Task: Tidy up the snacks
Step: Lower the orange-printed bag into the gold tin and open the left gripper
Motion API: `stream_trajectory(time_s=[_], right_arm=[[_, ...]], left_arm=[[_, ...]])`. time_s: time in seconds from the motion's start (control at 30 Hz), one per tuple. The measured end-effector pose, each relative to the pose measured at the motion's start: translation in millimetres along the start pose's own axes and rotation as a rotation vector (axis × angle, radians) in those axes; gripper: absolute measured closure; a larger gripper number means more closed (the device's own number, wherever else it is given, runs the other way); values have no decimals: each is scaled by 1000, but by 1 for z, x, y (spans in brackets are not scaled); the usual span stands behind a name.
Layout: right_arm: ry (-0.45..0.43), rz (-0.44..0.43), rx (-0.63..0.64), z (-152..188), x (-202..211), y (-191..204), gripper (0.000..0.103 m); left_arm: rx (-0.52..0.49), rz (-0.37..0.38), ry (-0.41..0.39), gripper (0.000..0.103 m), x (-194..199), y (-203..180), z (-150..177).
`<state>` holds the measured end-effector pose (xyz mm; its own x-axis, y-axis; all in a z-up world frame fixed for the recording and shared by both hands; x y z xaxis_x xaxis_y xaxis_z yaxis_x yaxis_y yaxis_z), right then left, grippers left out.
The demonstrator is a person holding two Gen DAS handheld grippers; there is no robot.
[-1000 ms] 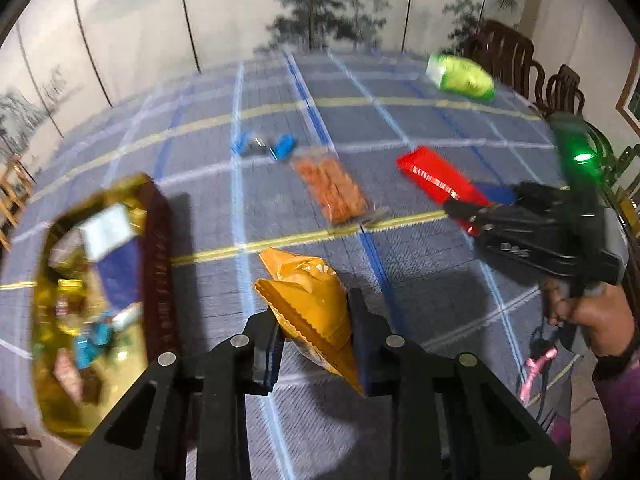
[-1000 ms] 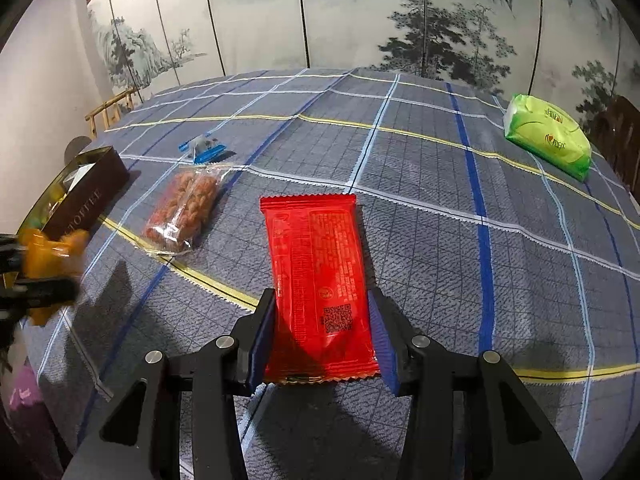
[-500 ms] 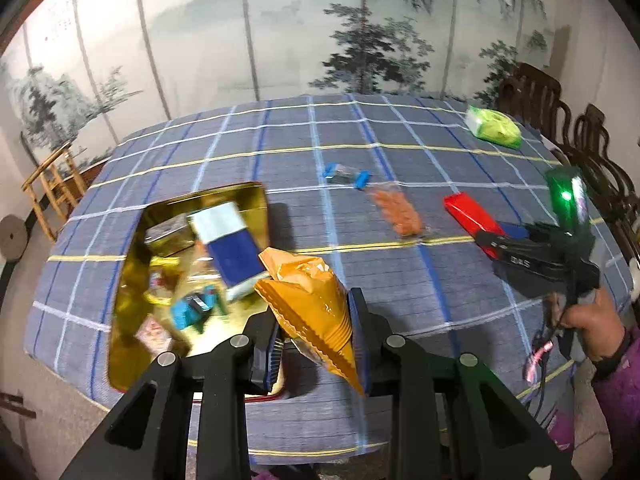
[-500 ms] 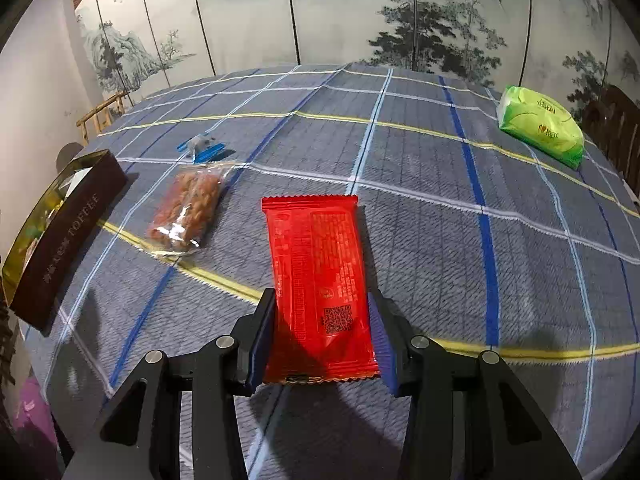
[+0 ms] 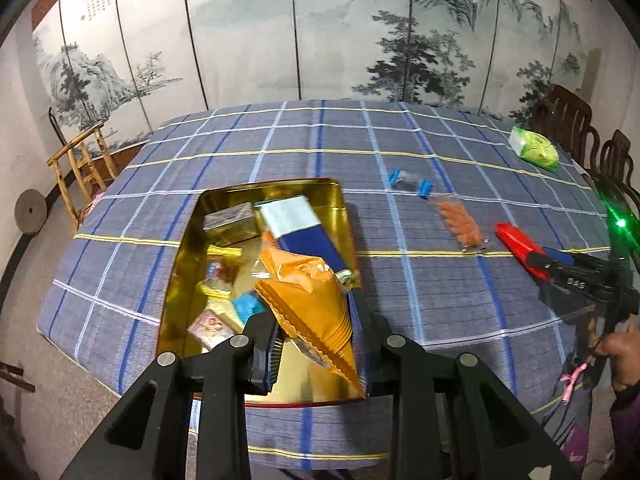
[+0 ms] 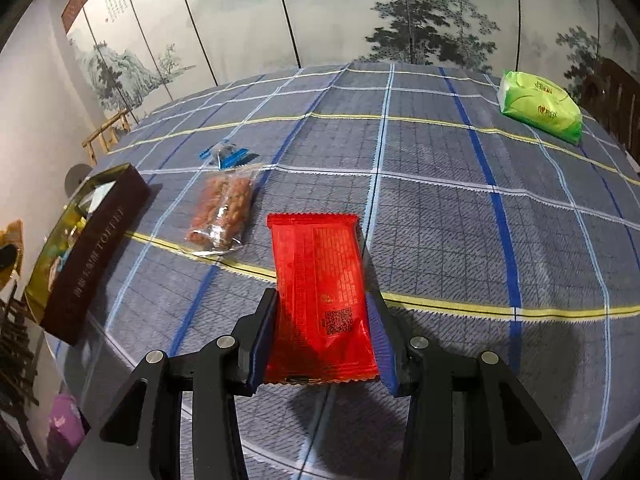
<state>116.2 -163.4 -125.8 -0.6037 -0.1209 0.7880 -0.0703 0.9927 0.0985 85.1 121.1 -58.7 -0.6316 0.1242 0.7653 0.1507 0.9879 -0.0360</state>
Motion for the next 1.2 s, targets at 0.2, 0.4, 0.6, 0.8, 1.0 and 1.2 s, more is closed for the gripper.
stream_trajectory(time_s=[0.2,0.4,0.6,0.8,1.0,1.2], right_arm=[[2,-14,-28,1,3,2,58],[6,-24,-28,6,5,9,58],[16,-23,-17,11,5,12,58],[37,-6,10,14,0,15,57],[64,38,47,5,-14,19,45],[80,105,187,-1,-23,32,58]], left_arm=[[32,-25,29,77,-14,20,9],[57,-42,58,77,-29,35,18],[66,-47,80,76,-39,38,24],[66,-41,87,76,-40,37,26],[65,-41,87,76,-40,37,26],[80,-6,89,75,-40,37,26]])
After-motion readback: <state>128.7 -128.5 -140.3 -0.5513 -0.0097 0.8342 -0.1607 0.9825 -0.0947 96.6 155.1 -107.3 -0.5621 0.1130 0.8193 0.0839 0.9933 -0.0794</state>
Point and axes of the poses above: each gripper's, at about its wrist camera, not at the fingertips, and x roughly against the way its jaws point, y to its left, z to its underside, the point moved 10 cm from there along -x, roughly the way its jaws point, and after that the axes turned 6 degrees about z, right-handed, at the moved point
